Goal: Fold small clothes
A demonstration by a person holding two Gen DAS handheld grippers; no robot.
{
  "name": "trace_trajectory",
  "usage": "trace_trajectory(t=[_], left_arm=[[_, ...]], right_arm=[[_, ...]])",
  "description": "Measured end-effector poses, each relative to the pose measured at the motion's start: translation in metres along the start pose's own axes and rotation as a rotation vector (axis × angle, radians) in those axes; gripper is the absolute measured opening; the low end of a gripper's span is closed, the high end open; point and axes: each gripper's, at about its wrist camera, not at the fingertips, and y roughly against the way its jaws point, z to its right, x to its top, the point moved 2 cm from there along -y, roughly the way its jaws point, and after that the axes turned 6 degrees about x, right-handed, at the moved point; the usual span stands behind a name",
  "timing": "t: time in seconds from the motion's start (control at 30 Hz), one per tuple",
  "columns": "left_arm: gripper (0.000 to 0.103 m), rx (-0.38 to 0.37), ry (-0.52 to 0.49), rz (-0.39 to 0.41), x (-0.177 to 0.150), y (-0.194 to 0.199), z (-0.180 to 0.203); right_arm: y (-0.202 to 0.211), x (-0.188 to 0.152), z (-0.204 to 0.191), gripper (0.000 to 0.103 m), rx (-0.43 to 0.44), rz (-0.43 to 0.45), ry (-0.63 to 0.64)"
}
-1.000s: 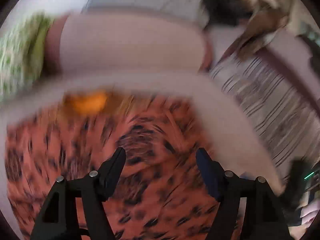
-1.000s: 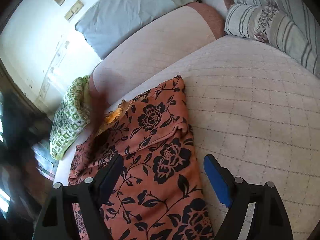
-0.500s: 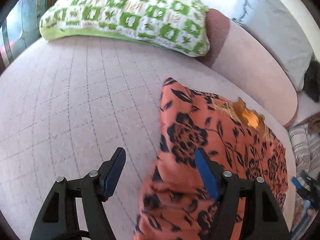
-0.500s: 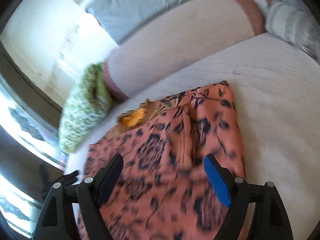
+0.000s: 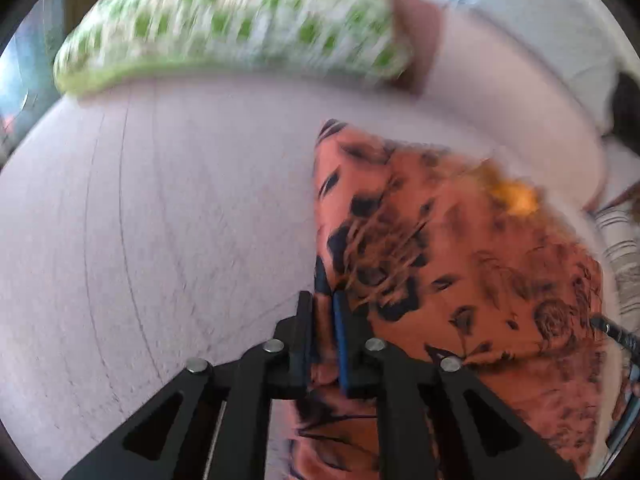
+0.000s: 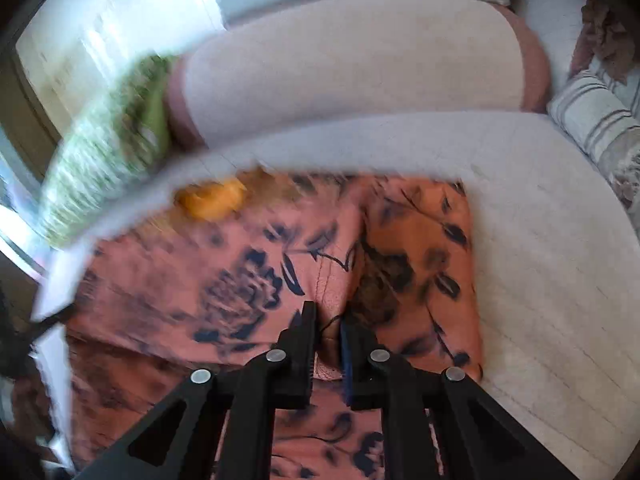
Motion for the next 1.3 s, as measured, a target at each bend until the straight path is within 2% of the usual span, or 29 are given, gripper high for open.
trace_trajectory(t=[0.03, 0.07, 0.1, 0.13, 0.17, 0.27, 0.37, 0.4, 0.43, 0.47, 0.5, 0.53, 0.6, 0.63, 0.7, 0.73, 0.8, 0.83, 0.93, 1.07, 1.17, 1.2, 1.23, 1.27, 1.3], left_arm=[[0.019, -0.009, 0.006, 0.020, 0.002, 0.006, -0.001], [0.022, -0.016, 0.005, 0.030, 0.003, 0.011, 0.000], [0.031, -0.030, 0.000, 0.058, 0.005, 0.019, -0.001], [0.046, -0.035, -0.015, 0.095, 0.011, 0.026, 0.000], [0.051, -0.025, -0.021, 0.117, 0.017, 0.031, 0.000], [0.054, -0.037, -0.022, 0.130, 0.035, 0.030, 0.003], [0.054, -0.033, -0.025, 0.088, 0.053, 0.006, 0.010], [0.054, -0.034, -0.032, 0.070, 0.058, -0.004, 0.014], [0.033, -0.031, -0.037, 0.028, 0.060, -0.016, 0.016], [0.010, -0.017, -0.038, -0.031, 0.060, -0.029, 0.017], [0.008, -0.022, -0.037, -0.037, 0.061, -0.027, 0.016], [0.008, -0.006, -0.050, 0.002, 0.063, -0.024, 0.018], [0.008, 0.025, -0.062, 0.043, 0.062, -0.025, 0.021], [0.011, 0.038, -0.052, 0.024, 0.059, -0.033, 0.021], [0.019, 0.061, -0.045, 0.041, 0.057, -0.030, 0.022], [0.026, 0.075, -0.044, 0.045, 0.059, -0.025, 0.023], [0.032, 0.053, -0.017, 0.065, 0.059, -0.012, 0.018], [0.034, 0.035, 0.000, 0.093, 0.059, -0.002, 0.016], [0.039, -0.013, -0.007, 0.148, 0.041, 0.033, 0.013], [0.044, -0.073, -0.077, 0.164, 0.016, 0.051, 0.033], [0.048, -0.102, -0.125, 0.157, 0.002, 0.048, 0.049], [0.048, -0.096, -0.145, 0.151, -0.002, 0.044, 0.053], [0.048, -0.086, -0.160, 0.141, -0.003, 0.041, 0.054], [0.048, -0.079, -0.169, 0.129, -0.005, 0.036, 0.054], [0.048, -0.079, -0.172, 0.119, -0.006, 0.032, 0.055]], right_arm=[[-0.002, -0.003, 0.006, 0.027, 0.032, 0.009, -0.028], [0.009, -0.002, 0.009, 0.031, 0.073, 0.060, -0.046], [0.018, -0.001, 0.012, 0.047, 0.110, 0.095, -0.070], [0.026, 0.000, 0.016, 0.061, 0.125, 0.127, -0.093], [0.037, 0.006, 0.020, 0.075, 0.127, 0.179, -0.120], [0.040, 0.027, 0.019, 0.075, 0.150, 0.204, -0.117], [0.020, 0.045, 0.018, 0.075, 0.149, 0.179, -0.121], [0.005, 0.052, 0.017, 0.067, 0.133, 0.139, -0.113], [-0.012, 0.056, 0.014, 0.050, 0.114, 0.078, -0.083], [-0.019, 0.057, 0.009, 0.014, 0.079, 0.054, -0.058], [-0.018, 0.060, 0.003, 0.011, 0.068, 0.067, -0.034], [-0.012, 0.061, -0.004, 0.011, 0.051, 0.090, -0.005], [-0.009, 0.061, -0.009, 0.012, -0.019, 0.141, 0.046], [-0.024, 0.060, -0.001, 0.014, -0.047, 0.092, 0.034], [-0.021, 0.059, 0.014, 0.018, 0.043, 0.123, -0.041], [-0.012, 0.057, 0.020, 0.024, 0.075, 0.142, -0.079], [0.014, 0.053, 0.036, 0.067, 0.077, 0.210, -0.122], [0.026, 0.051, 0.047, 0.071, 0.087, 0.257, -0.144], [0.036, 0.052, 0.074, 0.071, 0.144, 0.264, -0.232], [0.030, 0.065, 0.092, 0.071, 0.069, 0.268, -0.254], [0.006, 0.082, 0.094, 0.071, 0.033, 0.214, -0.205], [-0.005, 0.087, 0.093, 0.068, 0.028, 0.180, -0.181], [-0.008, 0.089, 0.094, 0.059, 0.026, 0.159, -0.170], [-0.015, 0.092, 0.093, 0.026, 0.011, 0.134, -0.156], [-0.015, 0.095, 0.089, 0.013, -0.011, 0.130, -0.137]])
